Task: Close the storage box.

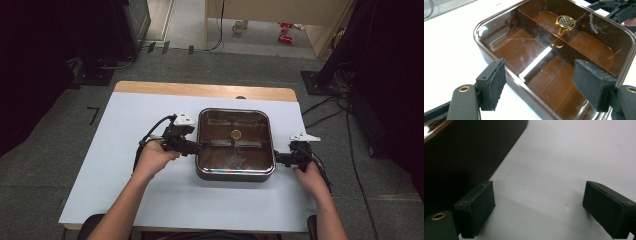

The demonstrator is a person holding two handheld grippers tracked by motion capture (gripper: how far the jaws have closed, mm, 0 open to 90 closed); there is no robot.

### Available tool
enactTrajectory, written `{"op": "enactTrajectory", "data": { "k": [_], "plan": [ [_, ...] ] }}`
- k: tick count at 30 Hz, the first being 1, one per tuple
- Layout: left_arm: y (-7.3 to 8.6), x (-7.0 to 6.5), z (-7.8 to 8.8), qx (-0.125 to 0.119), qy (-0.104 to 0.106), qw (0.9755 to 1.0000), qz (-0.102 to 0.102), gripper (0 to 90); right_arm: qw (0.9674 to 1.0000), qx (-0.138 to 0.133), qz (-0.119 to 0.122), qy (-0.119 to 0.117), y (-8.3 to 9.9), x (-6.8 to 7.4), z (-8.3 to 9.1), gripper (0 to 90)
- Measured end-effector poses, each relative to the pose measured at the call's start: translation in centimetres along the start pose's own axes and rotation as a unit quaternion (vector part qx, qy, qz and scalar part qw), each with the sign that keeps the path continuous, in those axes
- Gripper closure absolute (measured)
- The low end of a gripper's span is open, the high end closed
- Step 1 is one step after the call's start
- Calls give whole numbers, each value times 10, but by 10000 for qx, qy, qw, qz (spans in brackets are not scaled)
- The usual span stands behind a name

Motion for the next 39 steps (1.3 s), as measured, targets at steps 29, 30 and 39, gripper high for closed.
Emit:
{"op": "enactTrajectory", "data": {
  "k": [29, 30, 39],
  "plan": [
    [92, 50, 19, -54, -730, 9950, 681, 255, 10000, 2, 3, 3, 0, 0, 0, 102],
    [98, 52, 16, 37, -784, 9944, 705, 254, 10000, 0, -1, 3, 0, 0, 0, 102],
    [120, 51, -9, 562, -1119, 9896, 711, 209, 10000, 2, 4, 7, 0, 0, 0, 102]
  ]
}}
Point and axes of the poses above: each handheld gripper's, and its own axes: z roughly backward along the jaws, y roughly out of its underside, x roughly to its left, the point moved 6 cm from there along -z, roughly forward along the jaws, and after that the axes turned 2 degrees about -x, right-handed, at the moved point
